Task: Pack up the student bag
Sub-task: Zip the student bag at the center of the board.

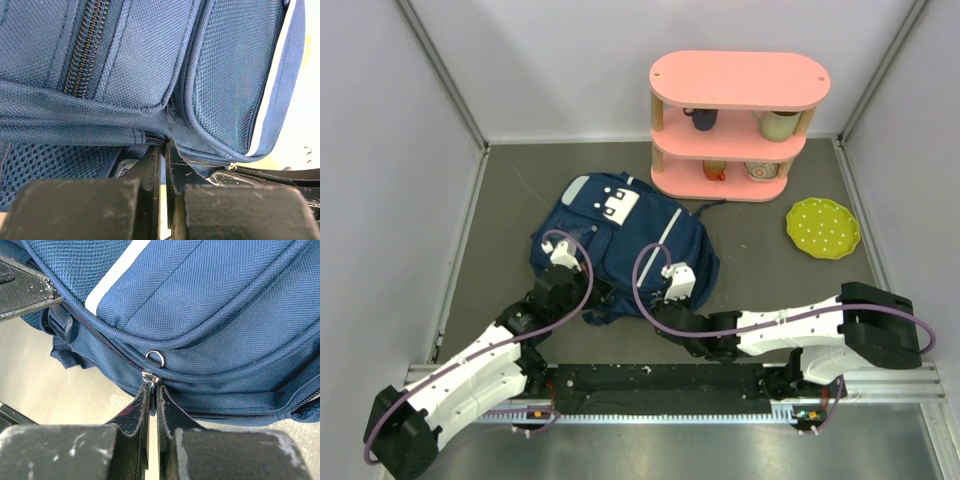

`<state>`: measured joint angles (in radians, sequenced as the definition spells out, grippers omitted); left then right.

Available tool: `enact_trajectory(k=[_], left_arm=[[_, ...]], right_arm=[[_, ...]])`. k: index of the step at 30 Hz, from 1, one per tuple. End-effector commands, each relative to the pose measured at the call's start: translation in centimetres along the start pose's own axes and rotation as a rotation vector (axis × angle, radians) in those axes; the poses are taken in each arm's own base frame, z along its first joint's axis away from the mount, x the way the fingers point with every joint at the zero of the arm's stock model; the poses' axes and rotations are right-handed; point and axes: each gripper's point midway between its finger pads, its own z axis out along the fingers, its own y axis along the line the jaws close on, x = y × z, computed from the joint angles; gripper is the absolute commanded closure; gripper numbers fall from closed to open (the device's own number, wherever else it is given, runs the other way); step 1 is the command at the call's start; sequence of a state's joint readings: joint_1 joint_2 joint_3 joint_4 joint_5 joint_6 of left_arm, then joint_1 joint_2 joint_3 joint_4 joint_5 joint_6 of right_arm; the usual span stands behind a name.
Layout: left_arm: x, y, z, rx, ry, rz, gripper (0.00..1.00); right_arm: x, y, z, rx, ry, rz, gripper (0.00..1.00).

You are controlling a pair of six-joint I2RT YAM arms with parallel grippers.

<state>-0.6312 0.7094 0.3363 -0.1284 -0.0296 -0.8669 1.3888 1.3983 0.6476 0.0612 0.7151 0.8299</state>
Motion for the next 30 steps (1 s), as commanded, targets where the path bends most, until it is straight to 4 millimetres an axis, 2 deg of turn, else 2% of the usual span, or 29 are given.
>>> enact_trajectory(k=[1, 2, 9, 15, 21, 26, 29, 30], left_arm=[[-1.3, 0.5, -0.3, -0.023, -0.057, 0.067, 1.00], [-1.5, 0.7, -0.4, -0.034, -0.068, 0.072, 1.00], [-2.6, 1.7, -1.4, -0.093, -0.120, 0.096, 1.00], [-2.3, 2.2, -1.6, -0.117, -0.095, 0.121, 1.00], [-2.1, 0.6, -1.5, -0.044, -0.051, 0.212, 1.00], [-1.9, -0.6, -1.4, 0.023, -0.005, 0.367, 1.00], [-1.7, -2.1, -1.8, 0.084, 0.052, 0.441, 1.00], [-2.8, -2.8, -2.1, 0.081, 0.030, 0.441, 1.00]], right_arm=[[0.5, -2.4, 0.3, 0.082, 0.009, -0.056, 1.00], [0.8, -3.4, 0.2, 0.111, 0.027, -0.078, 1.00], [0.3, -6.7, -0.7, 0.179, 0.025, -0.082, 1.00], [-0.7, -7.6, -1.2, 0.173, 0.009, -0.097, 1.00], [-1.8, -5.5, -1.6, 0.059, -0.009, -0.119, 1.00], [-1.9, -4.3, -2.7, 0.001, -0.040, -0.131, 1.00], [-1.3, -2.8, -3.5, -0.032, -0.035, -0.168, 1.00], [-1.0, -2.5, -3.5, -0.038, -0.027, -0.173, 1.00]])
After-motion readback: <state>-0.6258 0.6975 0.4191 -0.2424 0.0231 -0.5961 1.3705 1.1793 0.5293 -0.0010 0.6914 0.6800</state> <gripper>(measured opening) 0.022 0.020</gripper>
